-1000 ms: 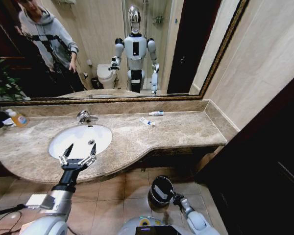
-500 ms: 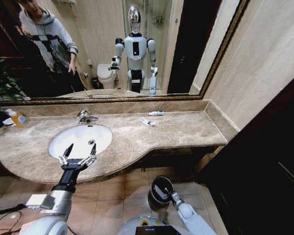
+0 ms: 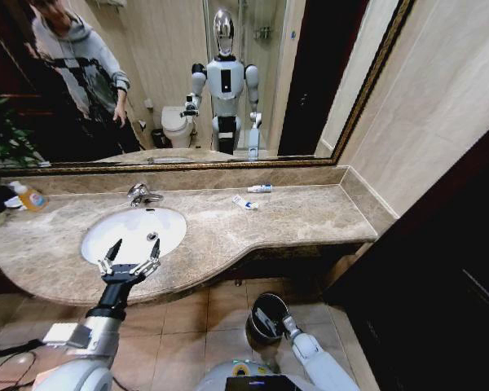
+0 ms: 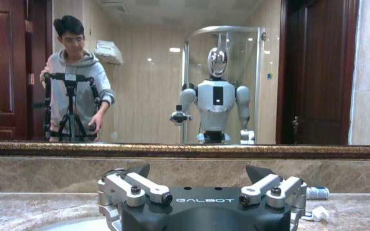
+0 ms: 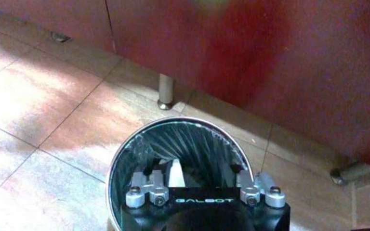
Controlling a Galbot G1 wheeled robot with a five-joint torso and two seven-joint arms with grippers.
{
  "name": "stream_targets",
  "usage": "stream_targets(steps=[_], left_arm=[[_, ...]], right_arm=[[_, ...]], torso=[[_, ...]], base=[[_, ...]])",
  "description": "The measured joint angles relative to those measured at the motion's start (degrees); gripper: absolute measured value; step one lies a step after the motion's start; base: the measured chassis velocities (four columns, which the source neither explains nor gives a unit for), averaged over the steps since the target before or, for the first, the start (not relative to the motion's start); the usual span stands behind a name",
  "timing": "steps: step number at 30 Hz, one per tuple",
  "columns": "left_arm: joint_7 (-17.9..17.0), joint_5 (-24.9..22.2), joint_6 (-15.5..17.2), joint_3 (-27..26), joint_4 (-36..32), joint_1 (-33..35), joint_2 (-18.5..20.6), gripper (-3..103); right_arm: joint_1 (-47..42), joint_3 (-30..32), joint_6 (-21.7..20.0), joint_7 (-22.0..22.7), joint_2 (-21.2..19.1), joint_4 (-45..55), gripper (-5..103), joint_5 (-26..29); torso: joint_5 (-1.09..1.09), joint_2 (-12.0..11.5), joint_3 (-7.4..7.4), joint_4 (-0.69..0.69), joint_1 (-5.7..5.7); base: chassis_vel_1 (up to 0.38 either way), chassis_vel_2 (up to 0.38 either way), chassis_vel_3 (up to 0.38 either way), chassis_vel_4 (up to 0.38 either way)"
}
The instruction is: Pick up the trash from the sink and place it in the trash bin.
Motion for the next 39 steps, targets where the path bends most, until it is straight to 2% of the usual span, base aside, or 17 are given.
stream_targets(steps=[1, 3, 4, 8, 9, 11, 18, 24, 29, 31, 32, 34, 36, 37, 39], left_arm=[[0.0, 0.0, 0.0, 0.0, 0.0, 0.0, 0.0, 100], [0.0, 0.0, 0.0, 0.0, 0.0, 0.0, 0.0, 100], [0.0, 0.0, 0.0, 0.0, 0.0, 0.0, 0.0, 100], [0.0, 0.0, 0.0, 0.0, 0.0, 0.0, 0.0, 100], [0.0, 0.0, 0.0, 0.0, 0.0, 0.0, 0.0, 100], [0.0, 0.0, 0.0, 0.0, 0.0, 0.0, 0.0, 100], [0.0, 0.0, 0.0, 0.0, 0.0, 0.0, 0.0, 100], [0.0, 0.0, 0.0, 0.0, 0.0, 0.0, 0.0, 100], [0.0, 0.0, 0.0, 0.0, 0.0, 0.0, 0.0, 100], [0.0, 0.0, 0.0, 0.0, -0.01, 0.0, 0.0, 100], [0.0, 0.0, 0.0, 0.0, 0.0, 0.0, 0.0, 100], [0.01, 0.0, 0.0, 0.0, 0.0, 0.0, 0.0, 100], [0.0, 0.0, 0.0, 0.0, 0.0, 0.0, 0.0, 100], [0.0, 0.0, 0.0, 0.0, 0.0, 0.0, 0.0, 100], [0.01, 0.0, 0.0, 0.0, 0.0, 0.0, 0.0, 100]], right_arm=[[0.0, 0.0, 0.0, 0.0, 0.0, 0.0, 53, 0.0], [-0.36, 0.07, -0.03, 0.0, -0.19, 0.28, 64, 0.06], [-0.36, 0.07, -0.03, 0.0, -0.19, 0.28, 64, 0.06], [-1.06, 0.3, -0.03, 0.0, -0.38, 0.82, 85, 0.2], [-1.06, 0.3, -0.03, 0.0, -0.38, 0.82, 85, 0.2], [-1.49, 0.42, -0.02, 0.02, -0.49, 1.14, 96, 0.32], [-3.16, 0.86, -0.12, 0.14, -1.02, 3.39, 100, 1.46], [-7.78, 1.94, -1.31, 0.98, -3.63, 13.13, 100, 6.45], [-16.63, 6.79, -0.07, 4.99, -7.17, 31.05, 100, 11.14], [-17.66, 7.69, -0.04, 5.4, -7.41, 33.2, 100, 11.52], [-20.75, 10.51, 0.19, 6.32, -7.83, 39.69, 100, 12.39], [-21.7, 11.38, 0.23, 6.61, -7.95, 41.87, 100, 12.76], [-25.65, 14.06, 0.61, 7.85, -8.2, 51.21, 100, 14.63], [-25.65, 14.06, 0.61, 7.85, -8.2, 51.21, 100, 14.63], [-27.6, 15.23, 1.28, 8.55, -8.25, 57.67, 100, 15.72]], torso=[[0.0, 0.0, 0.0, 0.0, 0.0], [0.0, 0.0, 0.0, 0.0, 0.0], [0.0, 0.0, 0.0, 0.0, 0.0], [0.0, 0.0, 0.0, 0.0, 0.0], [0.0, 0.0, 0.0, 0.0, 0.0], [0.0, 0.0, 0.0, 0.0, 0.0], [0.0, 0.0, 0.0, 0.0, 0.0], [0.02, 0.0, 0.0, 0.0, 0.0], [0.01, 0.0, -0.01, -0.01, 0.0], [0.0, 0.0, -0.01, -0.01, -0.01], [0.0, 0.0, -0.01, 0.0, -0.01], [0.0, 0.0, -0.01, -0.01, -0.01], [0.0, 0.0, -0.01, -0.01, -0.01], [0.0, 0.0, -0.01, -0.01, -0.01], [0.0, 0.01, -0.01, -0.01, -0.01]], base=[[0.0, 0.0, 0.0, 0.0], [0.0, 0.0, 0.0, 0.0], [0.0, 0.0, 0.0, 0.0], [0.0, 0.0, 0.0, 0.0], [0.0, 0.0, 0.0, 0.0], [0.0, 0.0, 0.0, 0.0], [0.0, 0.0, 0.0, 0.0], [0.0, 0.0, 0.0, 0.0], [0.0, 0.0, 0.0, 0.0], [0.0, 0.0, 0.0, 0.0], [0.0, 0.0, 0.0, 0.0], [0.0, 0.0, 0.0, 0.0], [0.0, 0.0, 0.0, 0.0], [0.0, 0.0, 0.0, 0.0], [0.0, 0.0, 0.0, 0.0]])
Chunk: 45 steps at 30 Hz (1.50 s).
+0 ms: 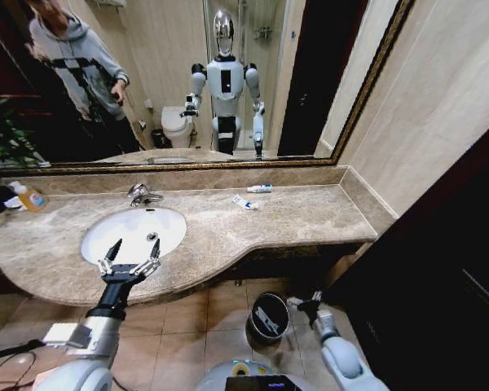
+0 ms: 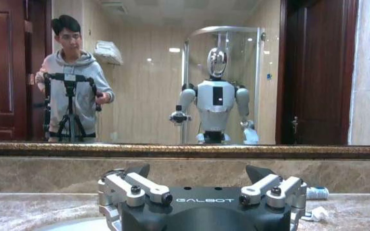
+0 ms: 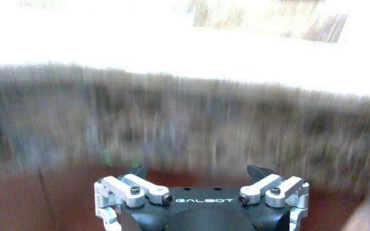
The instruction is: Pick up the trash from the sink and place it in the trash bin.
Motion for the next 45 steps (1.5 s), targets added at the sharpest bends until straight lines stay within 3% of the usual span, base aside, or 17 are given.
stream_targets(steps=[4, 9, 17, 22, 28, 36, 39, 45], left_arm=[[0.0, 0.0, 0.0, 0.0, 0.0, 0.0, 0.0, 100], [0.0, 0.0, 0.0, 0.0, 0.0, 0.0, 0.0, 100], [0.0, 0.0, 0.0, 0.0, 0.0, 0.0, 0.0, 100], [0.0, 0.0, 0.0, 0.0, 0.0, 0.0, 0.0, 100], [0.0, 0.0, 0.0, 0.0, 0.0, 0.0, 0.0, 100], [0.0, 0.0, 0.0, 0.0, 0.0, 0.0, 0.0, 100], [0.0, 0.0, 0.0, 0.0, 0.0, 0.0, 0.0, 100], [0.0, 0.0, 0.0, 0.0, 0.0, 0.0, 0.0, 100]], right_arm=[[-0.68, 0.7, -0.34, 1.06, -0.16, 9.65, 100, 1.0], [5.31, -1.01, -6.0, 1.82, -2.26, 15.04, 100, 4.73], [25.17, -6.6, -9.52, -0.1, -4.36, 2.43, 100, 8.38], [38.04, -12.4, -11.96, -0.99, -1.71, -9.23, 100, 9.84], [46.93, -16.91, -11.73, -2.31, 2.4, -18.02, 100, 9.37], [52.58, -19.41, -10.59, -2.99, 7.61, -25.58, 100, 7.48], [54.38, -19.22, -9.22, -2.94, 9.97, -30.26, 100, 4.29], [54.86, -16.83, -8.34, -2.77, 11.15, -34.07, 100, 0.97]], torso=[[0.0, 0.0, 0.0, 0.01, 0.0], [0.0, 0.0, 0.0, 0.01, 0.0], [0.0, -0.01, 0.02, 0.02, 0.02], [0.0, -0.01, 0.02, 0.01, 0.02], [0.0, -0.01, 0.02, 0.01, 0.02], [-0.01, -0.01, 0.01, 0.02, 0.01], [-0.01, -0.01, 0.01, 0.02, 0.01], [-0.02, -0.01, 0.01, -0.01, 0.01]], base=[[0.0, 0.0, 0.0, 0.0], [0.0, 0.0, 0.0, 0.0], [0.0, 0.0, 0.0, 0.0], [0.0, 0.0, 0.0, 0.0], [0.0, 0.0, 0.0, 0.0], [0.0, 0.0, 0.0, 0.0], [0.0, 0.0, 0.0, 0.0], [0.0, 0.0, 0.0, 0.0]])
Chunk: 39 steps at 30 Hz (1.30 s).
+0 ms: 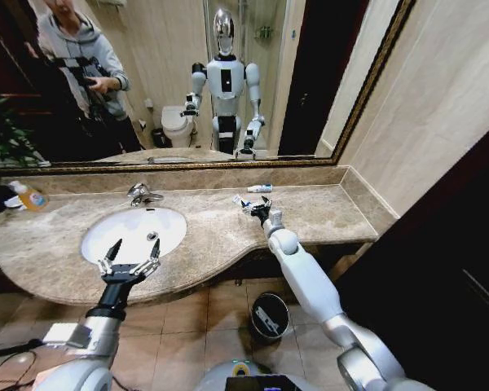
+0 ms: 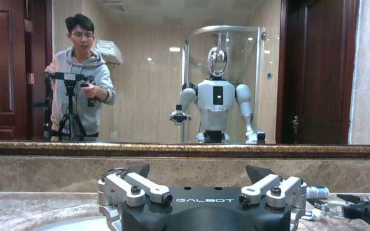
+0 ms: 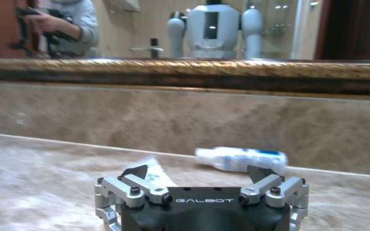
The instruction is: Pick up the trash from the sink and place it in the trash bin.
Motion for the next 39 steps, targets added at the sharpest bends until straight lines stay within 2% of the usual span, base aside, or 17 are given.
stream_targets(steps=[12, 15, 17, 18, 19, 20, 21, 24, 28, 31, 32, 39], left_arm=[[0.0, 0.0, 0.0, 0.0, 0.0, 0.0, 0.0, 100], [0.0, 0.0, 0.0, 0.0, 0.0, 0.0, 0.0, 100], [0.0, 0.0, 0.0, 0.0, 0.0, 0.0, 0.0, 100], [0.0, 0.0, 0.0, 0.0, 0.0, 0.0, 0.0, 100], [0.0, 0.0, 0.0, 0.0, 0.0, 0.0, 0.0, 100], [0.0, 0.0, 0.0, 0.0, 0.0, 0.0, 0.0, 100], [0.0, 0.0, 0.0, 0.0, 0.0, 0.0, 0.0, 100], [0.0, 0.0, 0.0, 0.0, 0.0, 0.0, 0.0, 100], [0.0, 0.0, 0.0, 0.0, 0.0, 0.0, 0.0, 100], [0.0, 0.0, 0.0, 0.0, 0.0, 0.0, 0.0, 100], [0.0, 0.0, 0.0, 0.0, 0.0, 0.0, 0.0, 100], [0.0, 0.0, 0.0, 0.0, 0.0, 0.0, 0.0, 100]], right_arm=[[1.95, -0.92, 2.14, -0.84, 3.1, -6.1, 102, -3.81], [3.07, -0.88, 2.93, -1.27, 3.83, -8.97, 88, -5.4], [3.24, -0.87, 2.98, -1.3, 3.88, -9.36, 88, -5.66], [3.42, -0.87, 2.99, -1.3, 3.91, -9.72, 83, -5.94], [3.56, -0.87, 2.99, -1.3, 3.91, -9.96, 72, -6.26], [3.56, -0.87, 2.99, -1.3, 3.91, -9.96, 72, -6.26], [3.6, -0.89, 2.99, -1.3, 3.91, -10.05, 66, -6.44], [3.6, -0.91, 2.99, -1.3, 3.91, -10.07, 61, -6.53], [3.1, -0.95, 3.02, -1.29, 3.75, -9.73, 39, -6.62], [2.86, -0.95, 3.02, -1.3, 3.61, -9.41, 34, -6.61], [2.77, -0.92, 3.02, -1.3, 3.54, -9.26, 26, -6.59], [2.14, -0.69, 2.82, -1.33, 2.96, -7.68, 23, -6.33]], torso=[[0.02, 0.0, 0.0, 0.02, -0.01], [0.02, 0.0, 0.0, 0.02, 0.0], [0.02, 0.0, 0.0, 0.02, 0.0], [0.02, 0.0, 0.0, 0.02, 0.0], [0.02, 0.0, 0.0, 0.02, 0.0], [0.02, 0.0, 0.0, 0.02, 0.0], [0.02, 0.01, 0.0, 0.02, 0.0], [0.03, 0.0, 0.0, 0.02, 0.0], [0.03, 0.01, -0.01, 0.02, -0.01], [0.03, 0.01, -0.01, 0.02, 0.0], [0.03, 0.01, 0.0, 0.02, 0.0], [0.03, 0.01, 0.0, 0.02, 0.0]], base=[[0.0, 0.0, 0.0, 0.0], [0.0, 0.0, 0.0, 0.0], [0.0, 0.0, 0.0, 0.0], [0.0, 0.0, 0.0, 0.0], [0.0, 0.0, 0.0, 0.0], [0.0, 0.0, 0.0, 0.0], [0.0, 0.0, 0.0, 0.0], [0.0, 0.0, 0.0, 0.0], [0.0, 0.0, 0.0, 0.0], [0.0, 0.0, 0.0, 0.0], [0.0, 0.0, 0.0, 0.0], [0.0, 0.0, 0.0, 0.0]])
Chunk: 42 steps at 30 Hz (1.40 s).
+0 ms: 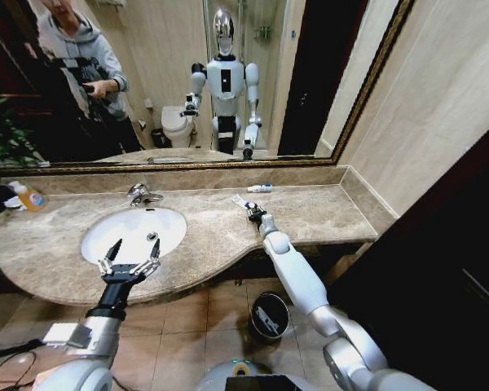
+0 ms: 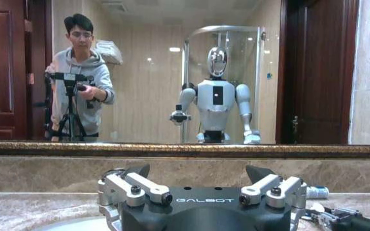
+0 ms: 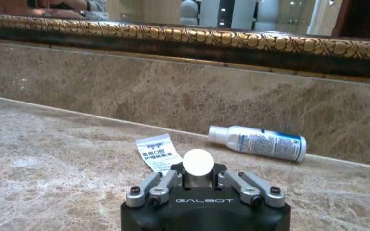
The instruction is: Pick up the trash from the sink and place it in the trash bin.
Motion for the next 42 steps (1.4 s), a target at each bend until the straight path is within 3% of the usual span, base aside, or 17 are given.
stream_targets(steps=[10, 23, 32, 36, 42], left_arm=[[0.0, 0.0, 0.0, 0.0, 0.0, 0.0, 0.0, 100], [0.0, 0.0, 0.0, 0.0, 0.0, 0.0, 0.0, 100], [0.01, 0.0, 0.0, 0.0, 0.0, 0.0, 0.0, 100], [0.01, 0.0, 0.0, -0.01, 0.0, 0.0, 0.0, 100], [0.0, 0.0, 0.0, 0.0, 0.0, 0.0, 0.0, 100]], right_arm=[[-2.49, 0.59, -1.76, 0.08, -2.27, 6.63, 23, 2.45], [-19.85, 7.16, -3.46, 2.07, -13.93, 34.62, 23, 11.51], [-39.56, 14.16, -0.97, 3.12, -17.16, 52.13, 23, 12.45], [-46.34, 15.51, 1.22, 2.62, -17.35, 55.16, 23, 11.23], [-57.78, 19.49, 6.24, 1.97, -15.89, 57.49, 23, 9.16]], torso=[[0.0, 0.0, 0.0, 0.01, 0.0], [0.01, 0.0, 0.0, -0.02, 0.0], [0.01, 0.0, -0.01, -0.03, -0.01], [0.05, 0.0, -0.01, 0.03, -0.01], [0.02, 0.0, 0.0, 0.0, 0.0]], base=[[0.0, 0.0, 0.0, 0.0], [0.0, 0.0, 0.0, 0.0], [0.0, 0.0, 0.0, 0.0], [0.0, 0.0, 0.0, 0.0], [0.0, 0.0, 0.0, 0.0]])
